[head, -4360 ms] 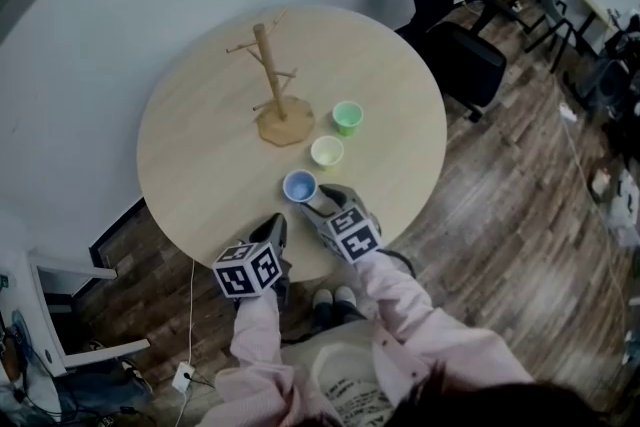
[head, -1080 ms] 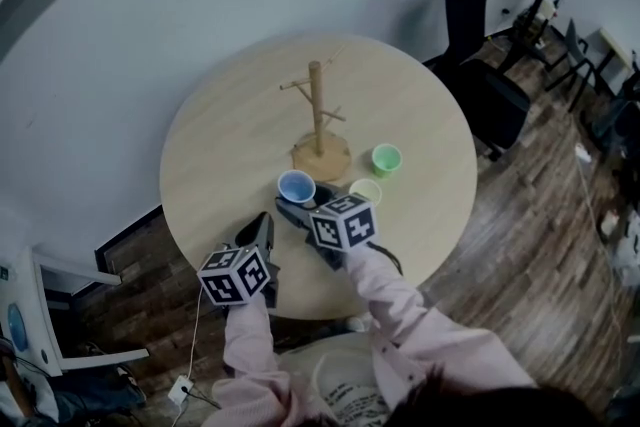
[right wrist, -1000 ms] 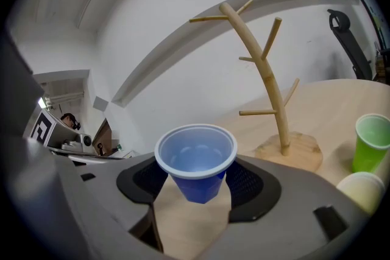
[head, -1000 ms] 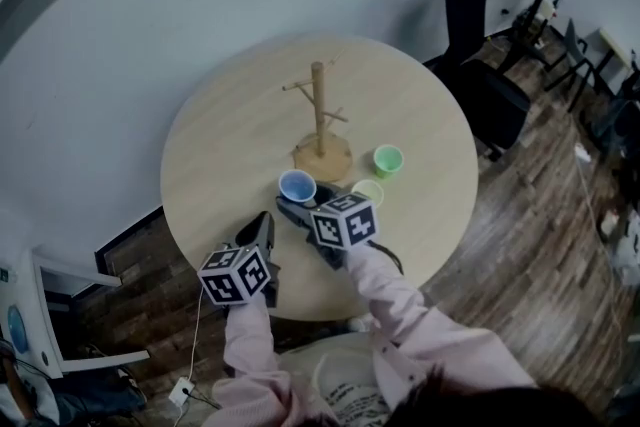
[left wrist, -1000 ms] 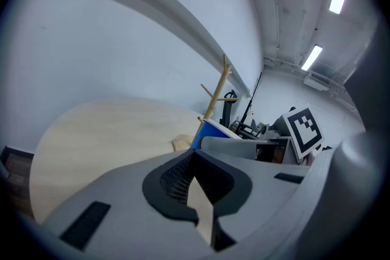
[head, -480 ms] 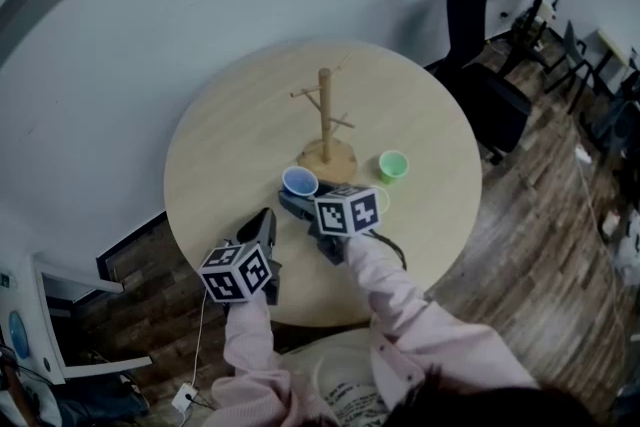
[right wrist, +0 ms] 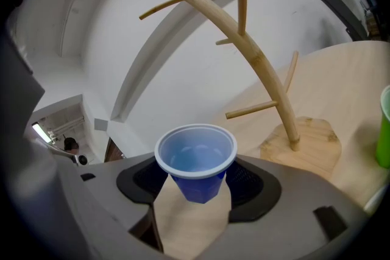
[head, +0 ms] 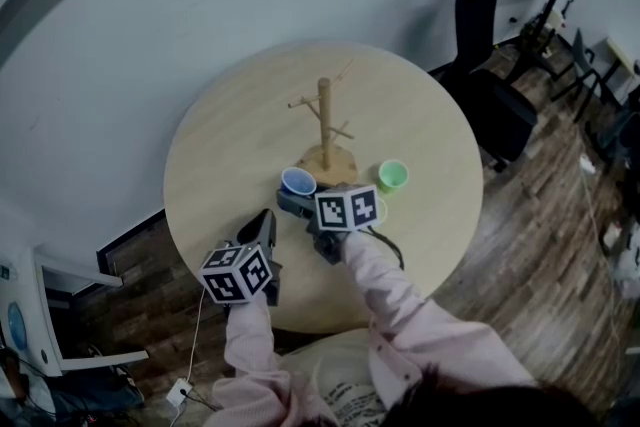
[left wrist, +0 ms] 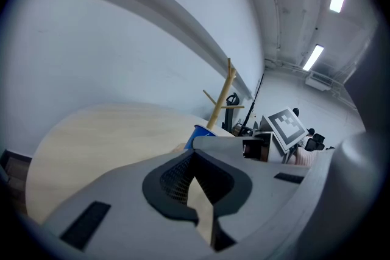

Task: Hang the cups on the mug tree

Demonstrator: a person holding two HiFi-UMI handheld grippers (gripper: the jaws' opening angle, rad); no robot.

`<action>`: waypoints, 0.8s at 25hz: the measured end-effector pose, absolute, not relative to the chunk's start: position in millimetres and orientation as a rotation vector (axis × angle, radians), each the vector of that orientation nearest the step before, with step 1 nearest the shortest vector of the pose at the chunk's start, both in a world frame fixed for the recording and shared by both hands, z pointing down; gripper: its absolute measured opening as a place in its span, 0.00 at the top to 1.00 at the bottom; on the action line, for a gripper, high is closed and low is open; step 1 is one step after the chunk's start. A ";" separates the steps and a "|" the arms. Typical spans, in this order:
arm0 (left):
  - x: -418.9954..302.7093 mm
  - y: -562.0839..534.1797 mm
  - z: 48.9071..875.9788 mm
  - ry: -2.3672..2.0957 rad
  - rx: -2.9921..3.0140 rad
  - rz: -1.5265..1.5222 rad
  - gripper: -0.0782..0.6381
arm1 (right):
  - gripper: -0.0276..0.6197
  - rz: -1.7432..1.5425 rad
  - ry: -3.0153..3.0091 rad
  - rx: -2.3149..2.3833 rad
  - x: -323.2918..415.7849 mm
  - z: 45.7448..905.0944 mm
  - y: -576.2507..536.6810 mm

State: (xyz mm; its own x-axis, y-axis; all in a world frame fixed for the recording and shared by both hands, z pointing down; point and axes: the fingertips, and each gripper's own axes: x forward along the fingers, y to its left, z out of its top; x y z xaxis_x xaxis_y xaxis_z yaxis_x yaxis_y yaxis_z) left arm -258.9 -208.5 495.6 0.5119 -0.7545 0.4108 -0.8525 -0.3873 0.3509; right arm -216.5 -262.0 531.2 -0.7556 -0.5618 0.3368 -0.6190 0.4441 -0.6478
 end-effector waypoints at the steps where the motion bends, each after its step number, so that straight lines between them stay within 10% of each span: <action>1: -258.0 -209.2 495.7 -1.314 2.231 0.247 0.87 | 0.51 1.225 -2.609 1.062 -216.0 530.5 -263.7; 20: -248.8 -211.9 498.5 -1.343 2.195 0.260 0.87 | 0.51 1.447 -2.594 0.985 -211.2 527.1 -287.5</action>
State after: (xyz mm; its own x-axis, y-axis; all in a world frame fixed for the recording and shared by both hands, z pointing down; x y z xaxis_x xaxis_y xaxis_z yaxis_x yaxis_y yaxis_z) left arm -248.8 -211.9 498.5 0.4824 -0.7623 0.4315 -0.8683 -0.3510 0.3506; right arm -211.2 -287.5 527.1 -0.8019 -0.5158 0.3014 -0.5274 0.3742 -0.7628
